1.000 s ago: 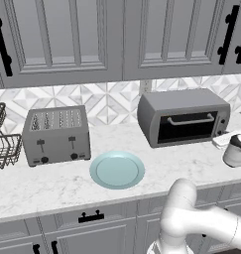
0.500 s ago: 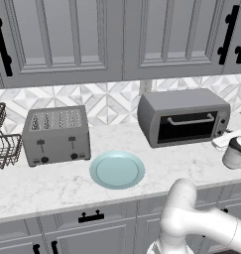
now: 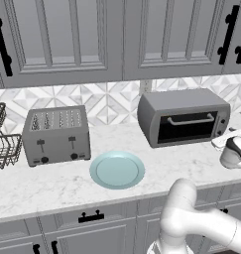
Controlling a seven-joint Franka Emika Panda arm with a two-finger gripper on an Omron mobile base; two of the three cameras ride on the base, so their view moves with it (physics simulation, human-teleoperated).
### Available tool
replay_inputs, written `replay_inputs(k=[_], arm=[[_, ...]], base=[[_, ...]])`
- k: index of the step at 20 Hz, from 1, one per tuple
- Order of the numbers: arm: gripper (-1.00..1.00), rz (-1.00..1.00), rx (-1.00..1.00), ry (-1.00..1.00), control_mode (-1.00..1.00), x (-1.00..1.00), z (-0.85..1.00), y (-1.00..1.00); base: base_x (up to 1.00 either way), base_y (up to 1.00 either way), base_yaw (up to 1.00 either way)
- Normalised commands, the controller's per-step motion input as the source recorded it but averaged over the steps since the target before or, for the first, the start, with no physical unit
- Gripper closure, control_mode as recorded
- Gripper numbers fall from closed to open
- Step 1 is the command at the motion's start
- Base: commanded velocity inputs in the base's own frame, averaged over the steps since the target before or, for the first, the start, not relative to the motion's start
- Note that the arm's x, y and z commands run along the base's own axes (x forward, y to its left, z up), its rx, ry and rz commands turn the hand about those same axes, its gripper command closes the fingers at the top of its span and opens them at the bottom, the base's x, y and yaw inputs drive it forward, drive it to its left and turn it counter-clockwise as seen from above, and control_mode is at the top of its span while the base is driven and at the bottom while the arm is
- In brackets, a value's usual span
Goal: Pick up the kebab skewer and baguette bread, and place them inside the toaster oven. Close the toaster oven door and start by setting the timer.
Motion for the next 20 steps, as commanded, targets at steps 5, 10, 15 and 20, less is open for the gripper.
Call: replay_inputs(k=[5, 10, 15, 20], arm=[[-1.00, 0.00, -0.01, 0.00, -1.00, -0.05, 0.00, 0.00], [-1.00, 0.00, 0.00, 0.00, -1.00, -0.05, 0.00, 0.00], [-1.00, 0.00, 0.00, 0.00, -1.00, -0.14, -0.04, 0.01], [-1.00, 0.00, 0.00, 0.00, -1.00, -0.01, -0.02, 0.17]], base=[[0.00, 0.00, 0.00], [0.00, 0.00, 0.00], [0.00, 0.00, 0.00], [0.00, 0.00, 0.00]])
